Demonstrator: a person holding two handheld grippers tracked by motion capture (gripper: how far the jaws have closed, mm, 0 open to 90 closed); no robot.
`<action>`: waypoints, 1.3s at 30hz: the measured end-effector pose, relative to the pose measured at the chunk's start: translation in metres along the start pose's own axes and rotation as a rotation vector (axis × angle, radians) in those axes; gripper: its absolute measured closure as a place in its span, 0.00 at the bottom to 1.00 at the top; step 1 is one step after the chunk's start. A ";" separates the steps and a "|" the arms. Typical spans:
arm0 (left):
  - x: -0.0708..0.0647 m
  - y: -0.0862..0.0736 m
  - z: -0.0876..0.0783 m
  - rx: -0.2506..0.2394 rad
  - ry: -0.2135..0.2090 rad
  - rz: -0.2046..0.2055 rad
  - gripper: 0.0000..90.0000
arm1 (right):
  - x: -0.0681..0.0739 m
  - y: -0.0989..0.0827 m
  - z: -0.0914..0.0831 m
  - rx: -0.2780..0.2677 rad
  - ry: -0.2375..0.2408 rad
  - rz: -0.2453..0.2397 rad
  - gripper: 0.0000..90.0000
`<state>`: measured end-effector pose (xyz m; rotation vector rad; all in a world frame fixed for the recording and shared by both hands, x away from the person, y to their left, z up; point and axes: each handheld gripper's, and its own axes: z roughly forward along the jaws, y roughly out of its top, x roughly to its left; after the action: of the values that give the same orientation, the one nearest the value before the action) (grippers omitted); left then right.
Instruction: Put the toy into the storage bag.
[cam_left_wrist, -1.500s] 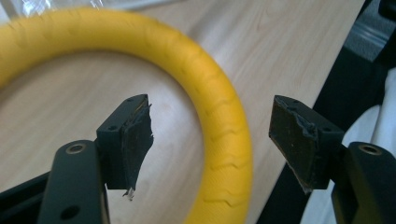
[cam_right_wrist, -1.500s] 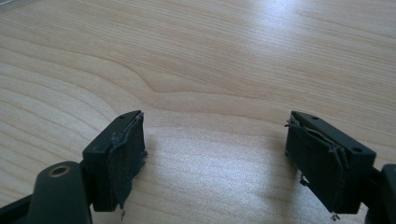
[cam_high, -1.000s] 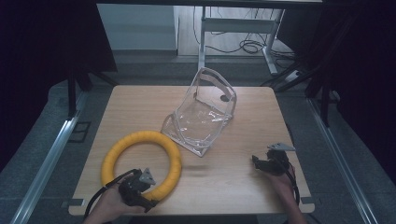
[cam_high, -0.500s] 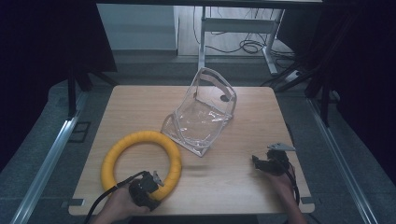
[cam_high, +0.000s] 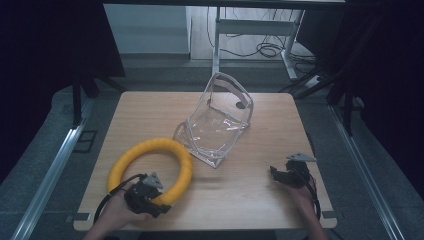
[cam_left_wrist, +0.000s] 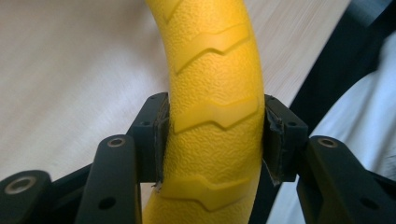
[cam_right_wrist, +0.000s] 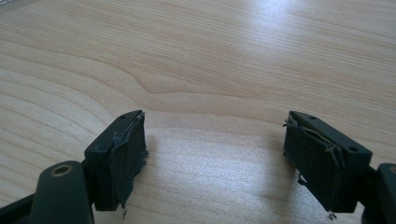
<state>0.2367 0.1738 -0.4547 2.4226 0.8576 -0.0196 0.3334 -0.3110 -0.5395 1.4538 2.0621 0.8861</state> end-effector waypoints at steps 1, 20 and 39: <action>0.002 0.001 -0.007 -0.033 -0.009 -0.008 0.55 | 0.000 0.000 0.000 0.000 -0.001 0.001 0.24; 0.041 0.010 -0.078 -0.364 -0.074 -0.120 0.56 | -0.001 0.000 0.000 0.000 -0.003 0.007 0.24; 0.072 0.010 -0.105 -0.606 -0.140 -0.280 0.56 | -0.001 0.000 0.000 0.001 -0.009 0.010 0.24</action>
<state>0.2829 0.2627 -0.3755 1.7096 0.9657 -0.0297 0.3341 -0.3119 -0.5395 1.4671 2.0507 0.8814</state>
